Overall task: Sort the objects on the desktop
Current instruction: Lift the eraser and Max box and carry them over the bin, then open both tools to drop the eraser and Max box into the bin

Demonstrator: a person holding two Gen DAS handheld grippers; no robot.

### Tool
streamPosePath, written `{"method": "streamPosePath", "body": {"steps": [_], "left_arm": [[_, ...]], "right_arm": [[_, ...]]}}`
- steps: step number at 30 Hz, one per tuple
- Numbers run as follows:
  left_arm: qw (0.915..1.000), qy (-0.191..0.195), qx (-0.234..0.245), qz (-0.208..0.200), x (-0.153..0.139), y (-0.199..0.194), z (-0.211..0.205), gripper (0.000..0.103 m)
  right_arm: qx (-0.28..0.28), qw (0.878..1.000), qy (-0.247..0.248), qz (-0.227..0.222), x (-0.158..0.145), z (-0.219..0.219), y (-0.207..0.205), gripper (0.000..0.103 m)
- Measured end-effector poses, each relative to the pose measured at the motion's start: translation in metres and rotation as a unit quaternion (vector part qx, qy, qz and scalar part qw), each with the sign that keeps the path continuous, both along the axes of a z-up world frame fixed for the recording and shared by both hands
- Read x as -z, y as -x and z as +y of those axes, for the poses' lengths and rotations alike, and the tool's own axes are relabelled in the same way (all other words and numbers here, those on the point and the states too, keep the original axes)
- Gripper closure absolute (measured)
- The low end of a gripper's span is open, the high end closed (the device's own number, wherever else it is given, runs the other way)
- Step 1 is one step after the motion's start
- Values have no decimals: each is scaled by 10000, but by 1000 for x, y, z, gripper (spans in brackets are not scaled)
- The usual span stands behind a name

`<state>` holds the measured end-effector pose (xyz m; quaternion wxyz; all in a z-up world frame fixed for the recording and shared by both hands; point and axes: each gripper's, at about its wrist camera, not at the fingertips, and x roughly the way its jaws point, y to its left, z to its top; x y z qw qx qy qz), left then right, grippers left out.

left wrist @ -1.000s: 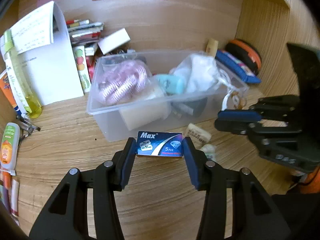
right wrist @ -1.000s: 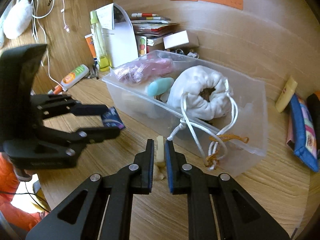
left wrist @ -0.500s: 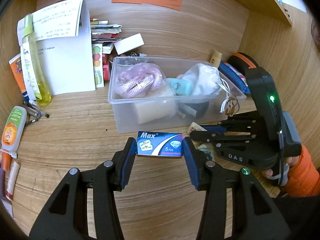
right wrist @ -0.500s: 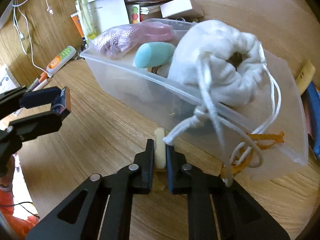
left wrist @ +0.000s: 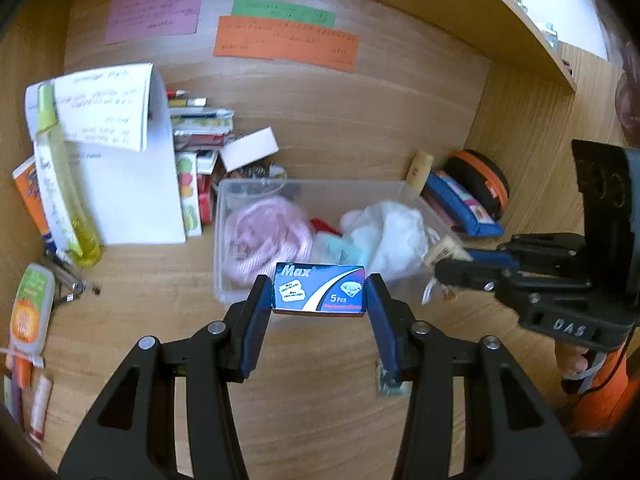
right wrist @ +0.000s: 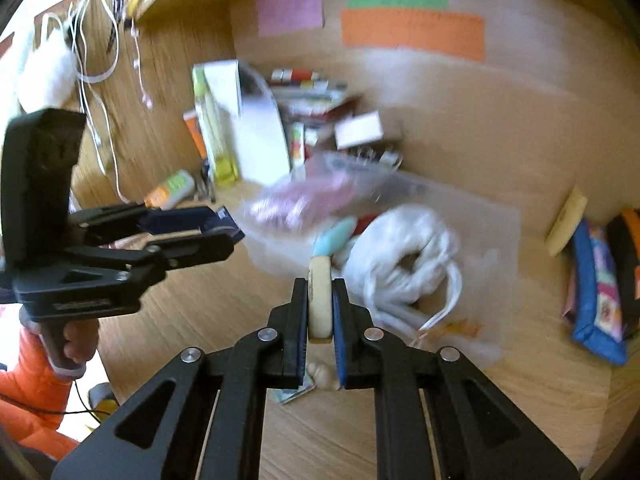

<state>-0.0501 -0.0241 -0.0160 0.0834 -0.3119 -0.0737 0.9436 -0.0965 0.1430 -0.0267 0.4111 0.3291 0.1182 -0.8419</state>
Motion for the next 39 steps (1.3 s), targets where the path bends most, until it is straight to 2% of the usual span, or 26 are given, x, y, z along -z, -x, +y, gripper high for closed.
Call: {"method": "streamPosePath", "body": {"steps": [5, 10, 23, 29, 39], "left_arm": [[10000, -21, 13, -4, -13, 22, 5, 56], [10000, -39, 14, -90, -18, 43, 11, 56], [9988, 103, 6, -471, -6, 100, 27, 56], [9980, 185, -10, -596, 2, 116, 33, 56], [9975, 354, 2, -619, 3, 128, 45, 56]], "right_arm": [[269, 9993, 119, 217, -21, 10, 19, 93], [625, 9976, 166, 243, -28, 22, 47, 93], [1266, 9917, -146, 184, 5, 15, 106, 93], [1263, 9913, -279, 253, 19, 12, 109, 93], [1340, 9897, -270, 427, 17, 16, 106, 93]]}}
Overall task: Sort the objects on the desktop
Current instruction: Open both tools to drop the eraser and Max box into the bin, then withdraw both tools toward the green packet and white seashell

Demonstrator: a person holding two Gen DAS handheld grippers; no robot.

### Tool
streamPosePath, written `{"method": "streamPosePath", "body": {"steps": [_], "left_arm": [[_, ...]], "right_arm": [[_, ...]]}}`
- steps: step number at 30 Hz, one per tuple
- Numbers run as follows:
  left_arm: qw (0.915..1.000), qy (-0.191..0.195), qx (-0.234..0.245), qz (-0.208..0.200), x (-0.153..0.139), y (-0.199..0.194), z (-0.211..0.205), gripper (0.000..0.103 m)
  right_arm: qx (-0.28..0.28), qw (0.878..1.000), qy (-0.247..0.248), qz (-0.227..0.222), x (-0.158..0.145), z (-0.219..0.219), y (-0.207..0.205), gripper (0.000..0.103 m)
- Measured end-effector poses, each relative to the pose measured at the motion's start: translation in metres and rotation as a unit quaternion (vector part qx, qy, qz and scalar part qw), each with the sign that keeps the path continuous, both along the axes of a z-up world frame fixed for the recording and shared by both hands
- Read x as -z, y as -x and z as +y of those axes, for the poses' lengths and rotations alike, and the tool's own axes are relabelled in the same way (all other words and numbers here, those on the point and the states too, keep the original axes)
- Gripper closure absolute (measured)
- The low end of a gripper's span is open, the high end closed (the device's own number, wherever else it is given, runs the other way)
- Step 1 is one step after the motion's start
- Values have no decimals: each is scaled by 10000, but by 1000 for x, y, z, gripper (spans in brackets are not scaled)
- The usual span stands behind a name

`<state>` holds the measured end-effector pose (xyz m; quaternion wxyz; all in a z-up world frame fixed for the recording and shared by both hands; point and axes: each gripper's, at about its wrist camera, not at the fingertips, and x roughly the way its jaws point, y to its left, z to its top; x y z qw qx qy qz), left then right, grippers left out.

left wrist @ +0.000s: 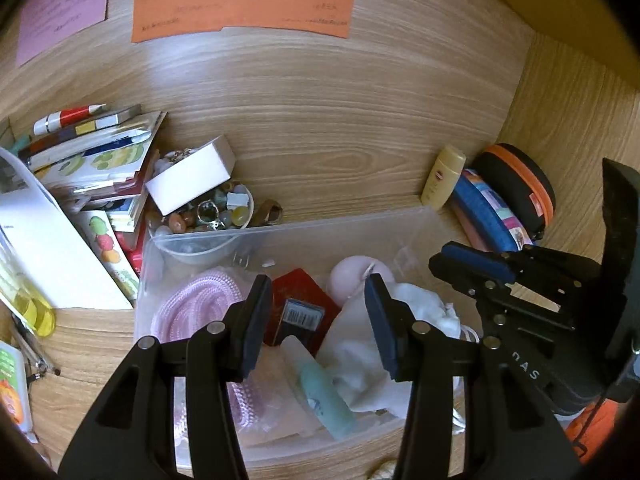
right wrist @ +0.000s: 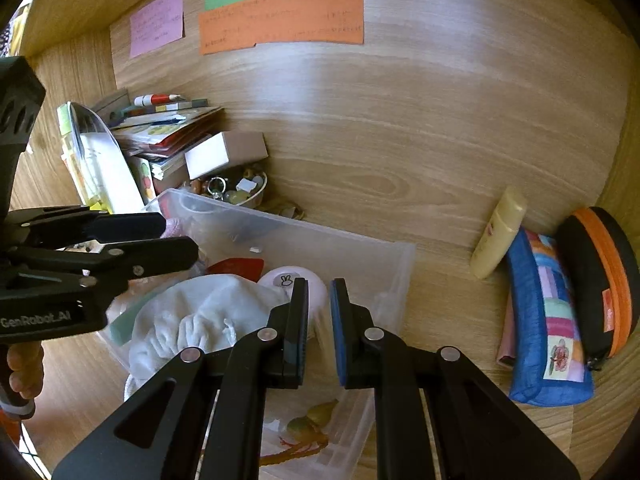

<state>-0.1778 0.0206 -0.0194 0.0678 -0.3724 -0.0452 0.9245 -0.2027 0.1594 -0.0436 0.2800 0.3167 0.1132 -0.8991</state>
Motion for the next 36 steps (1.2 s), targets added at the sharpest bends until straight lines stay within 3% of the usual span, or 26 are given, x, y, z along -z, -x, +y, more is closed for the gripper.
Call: {"method": "streamPosePath", "body": {"steps": [4, 6, 9, 11, 13, 15, 21, 27, 36], "left_arm": [[10000, 9, -18, 42, -4, -4, -1, 55], [9999, -11, -49, 95, -8, -9, -3, 53], [9997, 9, -141, 194, -15, -19, -6, 43], [9994, 91, -202, 261, -20, -26, -8, 42], [9990, 160, -248, 327, -24, -34, -9, 36], [9985, 212, -299, 410, -28, -44, -11, 31], [9965, 350, -404, 639, -37, -77, -18, 16], [9966, 408, -286, 654, -31, -107, -19, 11], [9992, 402, 25, 25, 19, -129, -7, 7]], "right_arm": [[19, 9999, -24, 124, -4, 0, -2, 82], [55, 9997, -22, 217, -6, 1, -4, 69], [67, 9993, -22, 357, -11, 2, -8, 61], [67, 9991, -12, 416, -14, 2, -11, 57], [69, 9989, -14, 467, -17, 2, -14, 49], [104, 9984, -34, 547, -21, 2, -17, 32], [145, 9967, -52, 796, -40, 4, -35, 13], [76, 9976, 137, 674, -55, 17, -60, 7], [103, 9971, 141, 737, -53, 36, -104, 6]]}}
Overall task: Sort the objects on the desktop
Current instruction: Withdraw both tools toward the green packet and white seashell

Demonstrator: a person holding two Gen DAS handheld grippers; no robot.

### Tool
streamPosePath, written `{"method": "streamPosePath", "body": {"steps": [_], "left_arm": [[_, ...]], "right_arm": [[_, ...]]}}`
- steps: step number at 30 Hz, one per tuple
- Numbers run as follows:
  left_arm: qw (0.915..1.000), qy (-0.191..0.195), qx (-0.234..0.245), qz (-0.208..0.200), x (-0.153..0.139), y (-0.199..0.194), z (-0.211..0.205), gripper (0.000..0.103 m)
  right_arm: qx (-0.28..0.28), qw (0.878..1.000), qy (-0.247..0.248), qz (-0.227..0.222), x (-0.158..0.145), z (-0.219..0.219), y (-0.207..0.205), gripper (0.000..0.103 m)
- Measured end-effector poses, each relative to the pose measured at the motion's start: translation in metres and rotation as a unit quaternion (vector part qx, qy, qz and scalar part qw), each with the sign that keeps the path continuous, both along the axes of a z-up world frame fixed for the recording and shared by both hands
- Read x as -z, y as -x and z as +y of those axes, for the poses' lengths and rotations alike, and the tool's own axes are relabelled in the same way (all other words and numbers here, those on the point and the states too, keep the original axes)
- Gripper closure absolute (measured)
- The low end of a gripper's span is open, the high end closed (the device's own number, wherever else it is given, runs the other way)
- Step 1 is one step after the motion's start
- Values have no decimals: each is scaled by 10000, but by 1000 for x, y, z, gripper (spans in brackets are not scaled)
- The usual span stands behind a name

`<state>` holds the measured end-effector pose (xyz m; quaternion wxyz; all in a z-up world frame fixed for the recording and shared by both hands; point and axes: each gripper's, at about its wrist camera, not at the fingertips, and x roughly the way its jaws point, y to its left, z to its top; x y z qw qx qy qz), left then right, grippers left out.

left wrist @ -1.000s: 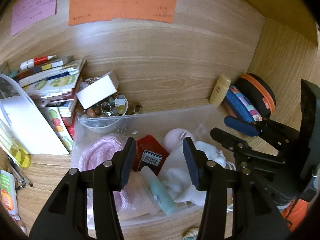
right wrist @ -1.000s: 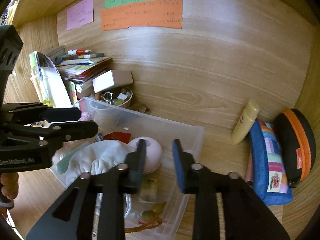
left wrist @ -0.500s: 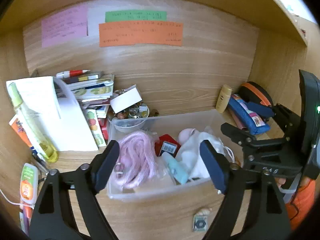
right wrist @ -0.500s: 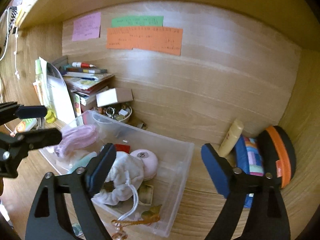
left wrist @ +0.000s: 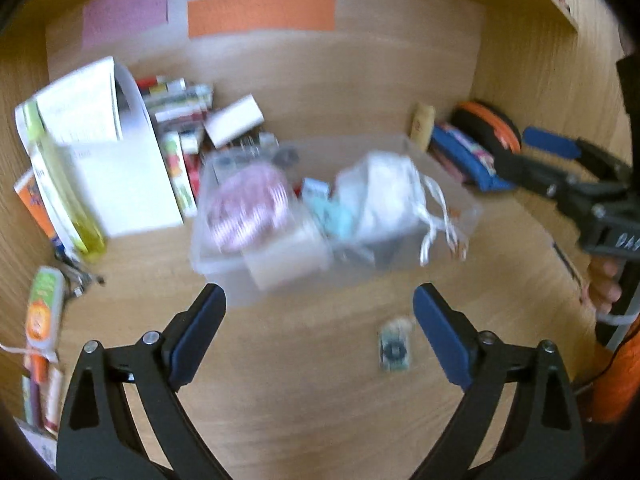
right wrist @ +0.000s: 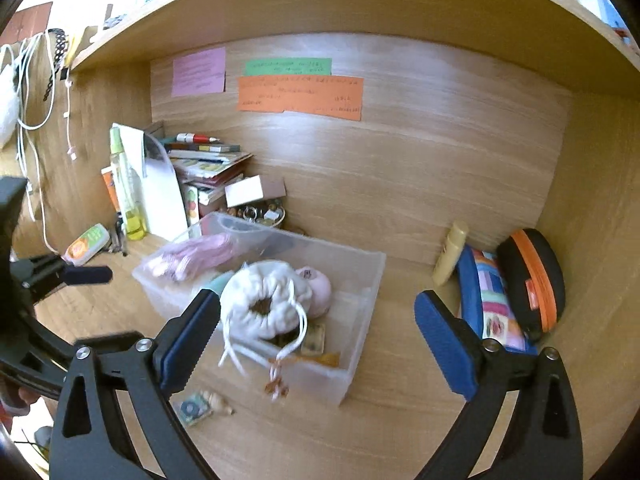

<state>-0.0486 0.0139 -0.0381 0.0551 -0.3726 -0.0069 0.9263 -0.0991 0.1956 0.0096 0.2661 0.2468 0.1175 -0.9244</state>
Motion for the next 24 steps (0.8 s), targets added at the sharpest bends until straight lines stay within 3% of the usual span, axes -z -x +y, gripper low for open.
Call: {"method": "streamPosePath", "body": {"steps": [6, 15, 17, 19, 24], "left_arm": [[9991, -111, 200, -360, 27, -6, 13, 7], [9957, 167, 570, -715, 55, 0, 47, 8], [9952, 234, 587, -744, 59, 2, 51, 13], [9944, 269, 626, -809, 62, 4, 53, 31], [9934, 242, 677, -896, 69, 9, 54, 57]], "right_arm": [[98, 9996, -98, -242, 19, 9, -16, 6], [274, 9967, -246, -726, 56, 25, -31, 6], [278, 9955, -314, -848, 62, 28, -31, 6], [281, 9948, -350, -912, 66, 31, -31, 6], [121, 9946, -367, -963, 72, 32, -33, 6]]}}
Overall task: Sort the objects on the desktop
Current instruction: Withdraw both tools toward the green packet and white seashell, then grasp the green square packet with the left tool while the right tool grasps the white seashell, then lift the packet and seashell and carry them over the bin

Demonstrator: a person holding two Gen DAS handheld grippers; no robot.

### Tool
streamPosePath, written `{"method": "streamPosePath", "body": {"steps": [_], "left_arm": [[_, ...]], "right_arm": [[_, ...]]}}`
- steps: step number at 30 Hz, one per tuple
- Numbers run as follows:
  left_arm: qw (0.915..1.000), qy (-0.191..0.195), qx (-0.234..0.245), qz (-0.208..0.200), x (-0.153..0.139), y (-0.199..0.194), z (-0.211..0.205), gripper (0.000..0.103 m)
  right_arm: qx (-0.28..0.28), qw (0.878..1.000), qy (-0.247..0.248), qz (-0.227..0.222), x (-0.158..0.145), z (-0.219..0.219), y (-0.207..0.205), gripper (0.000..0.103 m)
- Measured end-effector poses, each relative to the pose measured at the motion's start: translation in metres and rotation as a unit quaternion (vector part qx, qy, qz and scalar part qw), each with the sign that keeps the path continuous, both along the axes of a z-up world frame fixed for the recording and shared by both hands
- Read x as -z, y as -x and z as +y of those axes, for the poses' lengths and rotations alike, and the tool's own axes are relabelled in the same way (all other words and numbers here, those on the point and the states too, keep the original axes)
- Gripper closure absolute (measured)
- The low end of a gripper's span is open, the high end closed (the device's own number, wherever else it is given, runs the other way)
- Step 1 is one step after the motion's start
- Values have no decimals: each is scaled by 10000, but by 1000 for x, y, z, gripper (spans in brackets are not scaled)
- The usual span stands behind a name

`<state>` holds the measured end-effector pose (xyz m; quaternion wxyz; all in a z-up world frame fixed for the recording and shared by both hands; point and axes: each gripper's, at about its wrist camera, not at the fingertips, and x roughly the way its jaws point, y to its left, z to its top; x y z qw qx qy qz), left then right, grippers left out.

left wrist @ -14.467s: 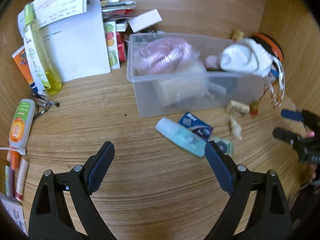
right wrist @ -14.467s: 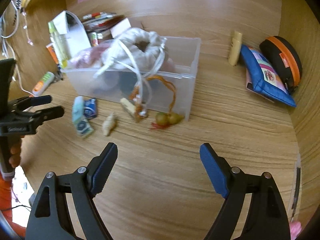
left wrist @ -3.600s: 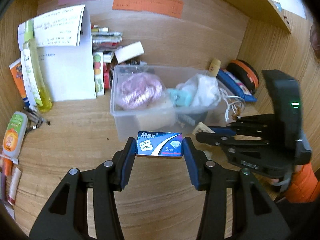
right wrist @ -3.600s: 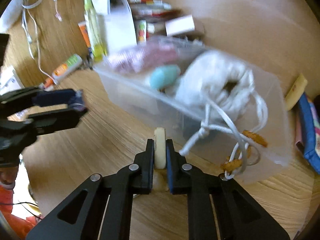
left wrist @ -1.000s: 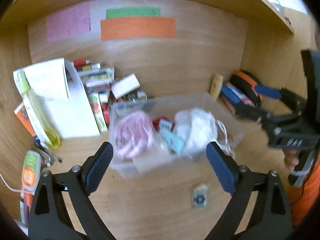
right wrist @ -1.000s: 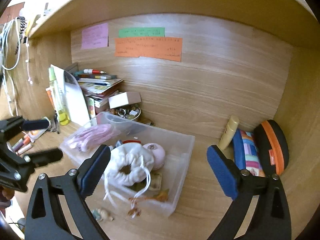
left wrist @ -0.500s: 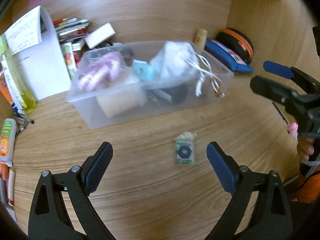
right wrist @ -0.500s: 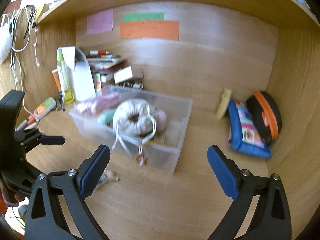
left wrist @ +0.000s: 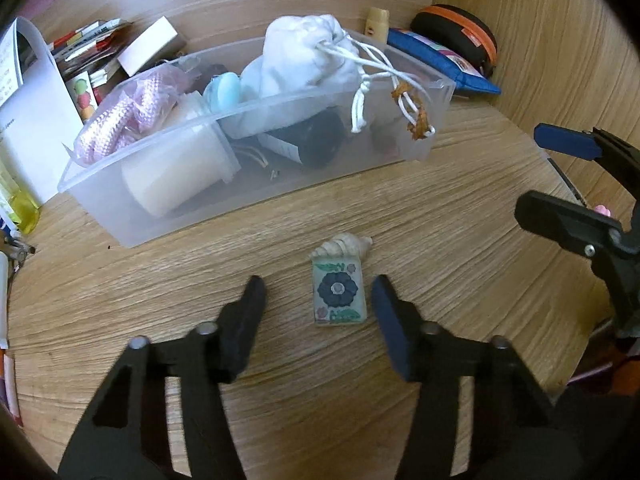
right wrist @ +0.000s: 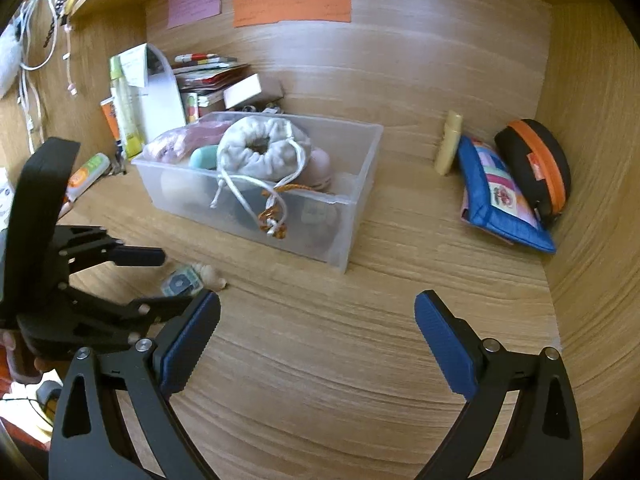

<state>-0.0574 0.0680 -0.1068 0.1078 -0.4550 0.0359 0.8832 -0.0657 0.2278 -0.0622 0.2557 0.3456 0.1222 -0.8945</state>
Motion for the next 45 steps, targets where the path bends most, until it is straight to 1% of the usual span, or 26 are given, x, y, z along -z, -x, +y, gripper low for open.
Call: {"method": "streamPosePath", "body": {"steps": [5, 6, 9, 11, 13, 15, 17, 19, 21, 22, 23, 26, 27, 28, 29, 31, 33, 35, 39, 45], "left_arm": [[9999, 17, 71, 116, -1, -2, -2, 74], [9999, 6, 97, 127, -1, -3, -2, 79], [9999, -34, 55, 149, -1, -6, -7, 79], [9998, -103, -55, 138, -1, -8, -15, 79], [9996, -166, -179, 156, -2, -11, -23, 79], [9989, -248, -342, 182, -3, -14, -33, 79], [9982, -302, -471, 235, -6, -17, -41, 79], [9972, -326, -586, 338, -10, -21, -48, 79], [9964, -335, -663, 407, -13, -24, -53, 79], [9962, -336, -684, 428, -13, -26, -55, 79], [9961, -336, -694, 432, -14, -27, -57, 79], [9960, -348, -710, 410, -13, -29, -61, 79], [9960, -360, -714, 392, -12, -28, -61, 79], [9962, -370, -703, 353, -11, -28, -62, 79], [9964, -363, -702, 319, -10, -28, -62, 79], [9967, -353, -694, 241, -7, -28, -64, 79], [9968, -351, -706, 135, -3, -27, -64, 79], [9966, -361, -732, 128, -2, -26, -65, 79], [9968, -285, -739, 88, -2, -22, -62, 77], [9970, 45, -740, 228, 0, -20, -53, 79]], "right_arm": [[-376, 9992, 0, -117, 6, -13, -2, 6], [-446, 9989, -27, -128, 8, -17, -3, 6], [-672, 9975, -84, -177, 14, -29, -3, 7], [-788, 9964, -141, -267, 20, -38, -2, 8], [-941, 9948, -172, -361, 26, -48, 0, 11], [-1084, 9929, -244, -430, 31, -57, 3, 23], [-1215, 9908, -370, -473, 37, -68, 7, 31], [-1325, 9884, -473, -566, 44, -79, 11, 36], [-1418, 9863, -543, -647, 49, -88, 16, 48], [-1452, 9854, -576, -675, 51, -92, 18, 50], [-1434, 9854, -612, -691, 53, -95, 20, 56], [-1483, 9840, -646, -753, 58, -100, 24, 66], [-1501, 9835, -651, -771, 59, -101, 24, 68], [-1502, 9834, -682, -758, 59, -103, 24, 70], [-1517, 9831, -699, -744, 59, -105, 24, 75], [-1582, 9821, -679, -765, 60, -107, 23, 79], [-1617, 9816, -666, -766, 60, -108, 22, 85], [-1645, 9811, -640, -789, 60, -108, 20, 87], [-1644, 9814, -571, -807, 60, -107, 20, 87], [-1592, 9822, -398, -912, 57, -101, 24, 87]]}}
